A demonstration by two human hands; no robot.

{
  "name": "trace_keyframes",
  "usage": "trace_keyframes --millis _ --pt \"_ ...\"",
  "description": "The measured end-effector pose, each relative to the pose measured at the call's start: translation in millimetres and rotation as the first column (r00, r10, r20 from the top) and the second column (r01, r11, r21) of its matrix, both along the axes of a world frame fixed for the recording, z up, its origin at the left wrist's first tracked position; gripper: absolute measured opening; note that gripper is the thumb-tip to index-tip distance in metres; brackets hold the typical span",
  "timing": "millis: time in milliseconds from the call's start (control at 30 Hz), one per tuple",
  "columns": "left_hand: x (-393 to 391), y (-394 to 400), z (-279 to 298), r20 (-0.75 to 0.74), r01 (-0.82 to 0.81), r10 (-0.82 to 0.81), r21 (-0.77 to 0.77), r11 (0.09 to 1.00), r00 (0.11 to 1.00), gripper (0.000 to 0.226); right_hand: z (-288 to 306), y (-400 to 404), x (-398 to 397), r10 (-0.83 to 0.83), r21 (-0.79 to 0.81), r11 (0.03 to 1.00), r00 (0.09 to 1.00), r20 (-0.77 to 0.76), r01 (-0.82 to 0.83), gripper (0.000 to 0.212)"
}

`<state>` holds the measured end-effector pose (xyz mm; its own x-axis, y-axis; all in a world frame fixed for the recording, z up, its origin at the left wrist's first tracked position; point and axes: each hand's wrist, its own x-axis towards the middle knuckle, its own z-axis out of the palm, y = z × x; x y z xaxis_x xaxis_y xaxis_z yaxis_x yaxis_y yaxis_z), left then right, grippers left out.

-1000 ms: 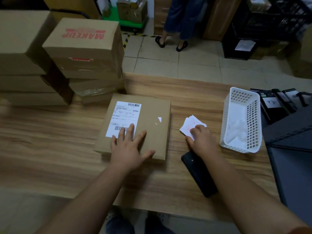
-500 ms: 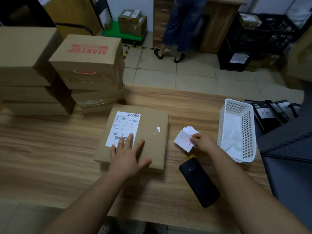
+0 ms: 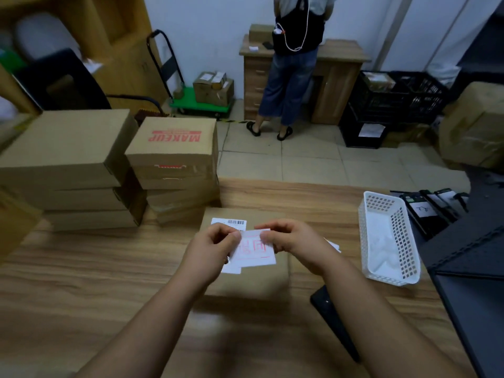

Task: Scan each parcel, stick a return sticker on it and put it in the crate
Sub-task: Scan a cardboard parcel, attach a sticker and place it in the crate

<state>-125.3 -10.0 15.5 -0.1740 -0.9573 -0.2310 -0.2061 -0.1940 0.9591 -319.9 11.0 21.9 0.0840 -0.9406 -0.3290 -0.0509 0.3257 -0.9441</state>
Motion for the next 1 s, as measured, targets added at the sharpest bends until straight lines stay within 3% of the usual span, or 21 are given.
trace_keyframes --millis 100,233,333,467,700,1000 --pt "17.7 -11.6 18.9 -0.032 -0.04 0.039 -0.031 0.999 0.999 0.013 7.5 1.2 16.2 -0.092 0.035 0.996 0.984 0.154 0.087 0.02" --pt "37.9 -27.7 34.2 -0.036 -0.007 0.005 -0.056 0.998 0.999 0.006 17.6 0.5 38.1 -0.136 0.013 0.991 0.976 0.168 0.135 0.017" --pt "49.8 -32.9 40.4 -0.131 0.037 -0.038 -0.015 0.999 0.991 0.023 24.3 0.1 53.1 -0.177 -0.039 0.982 0.967 0.182 0.187 0.017" --pt "58.7 -36.3 41.2 -0.134 0.054 -0.062 -0.059 0.997 0.989 0.037 31.1 -0.2 61.6 -0.115 -0.089 0.989 0.991 0.069 0.121 0.011" --pt "55.7 -39.8 50.8 -0.117 0.06 -0.073 -0.11 0.992 0.99 0.036 39.0 -5.5 59.5 -0.161 -0.107 0.979 0.983 0.091 0.171 0.013" --pt "48.9 -38.3 69.6 -0.209 -0.014 -0.004 -0.088 0.996 0.978 0.03 45.0 -2.0 53.4 -0.105 -0.087 0.987 0.952 0.289 0.135 0.027"
